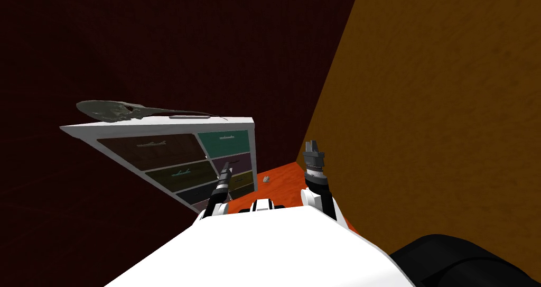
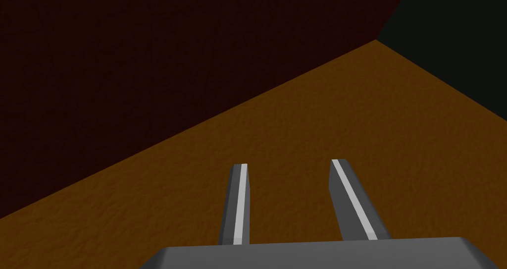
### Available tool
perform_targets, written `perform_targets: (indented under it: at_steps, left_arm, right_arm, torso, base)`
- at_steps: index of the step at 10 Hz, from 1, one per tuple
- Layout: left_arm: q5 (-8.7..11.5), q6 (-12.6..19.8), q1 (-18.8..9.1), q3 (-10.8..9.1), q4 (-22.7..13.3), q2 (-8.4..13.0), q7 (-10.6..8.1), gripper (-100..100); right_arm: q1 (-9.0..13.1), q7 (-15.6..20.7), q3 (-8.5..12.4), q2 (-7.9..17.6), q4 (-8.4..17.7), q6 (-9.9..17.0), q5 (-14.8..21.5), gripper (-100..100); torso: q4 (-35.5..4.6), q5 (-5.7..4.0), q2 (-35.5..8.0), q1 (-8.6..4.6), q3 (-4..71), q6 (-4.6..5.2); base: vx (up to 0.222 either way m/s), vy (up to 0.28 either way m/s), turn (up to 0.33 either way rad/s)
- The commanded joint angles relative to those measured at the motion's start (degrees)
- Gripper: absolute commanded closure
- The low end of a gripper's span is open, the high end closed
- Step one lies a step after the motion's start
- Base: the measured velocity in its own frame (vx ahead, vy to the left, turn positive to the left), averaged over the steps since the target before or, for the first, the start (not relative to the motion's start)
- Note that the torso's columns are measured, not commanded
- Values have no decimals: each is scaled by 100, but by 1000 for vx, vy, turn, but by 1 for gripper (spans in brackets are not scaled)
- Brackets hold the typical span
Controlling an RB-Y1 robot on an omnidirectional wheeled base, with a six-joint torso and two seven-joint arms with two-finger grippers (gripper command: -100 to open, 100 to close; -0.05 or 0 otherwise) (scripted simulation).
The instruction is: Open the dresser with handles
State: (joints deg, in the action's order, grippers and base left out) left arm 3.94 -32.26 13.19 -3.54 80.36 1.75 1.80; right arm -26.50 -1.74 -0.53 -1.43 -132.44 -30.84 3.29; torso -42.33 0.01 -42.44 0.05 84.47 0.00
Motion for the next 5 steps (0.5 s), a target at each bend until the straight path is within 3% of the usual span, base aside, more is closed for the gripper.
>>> perform_targets:
  at_steps: [1,3,4,5]
  left_arm:
    - [9,164,-49,-23,112,2,8,-100]
    - [10,173,-58,-27,124,4,9,-100]
    - [2,26,-12,-4,9,-10,2,100]
    - [6,120,-33,-14,71,-4,7,100]
  right_arm:
    - [0,0,0,0,0,0,0,0]
    - [0,0,0,0,0,0,0,0]
    - [0,0,0,0,0,0,0,0]
    - [1,0,0,0,0,0,0,0]
  torso:
    - [-1,1,-2,5,-1,-1]
    - [7,0,25,-2,15,0]
    - [5,0,14,-3,10,0]
    - [0,0,-4,-3,-2,0]
  base:
    - [46,-10,0]
    - [47,-3,0]
    - [-27,6,1]
    - [-25,6,32]
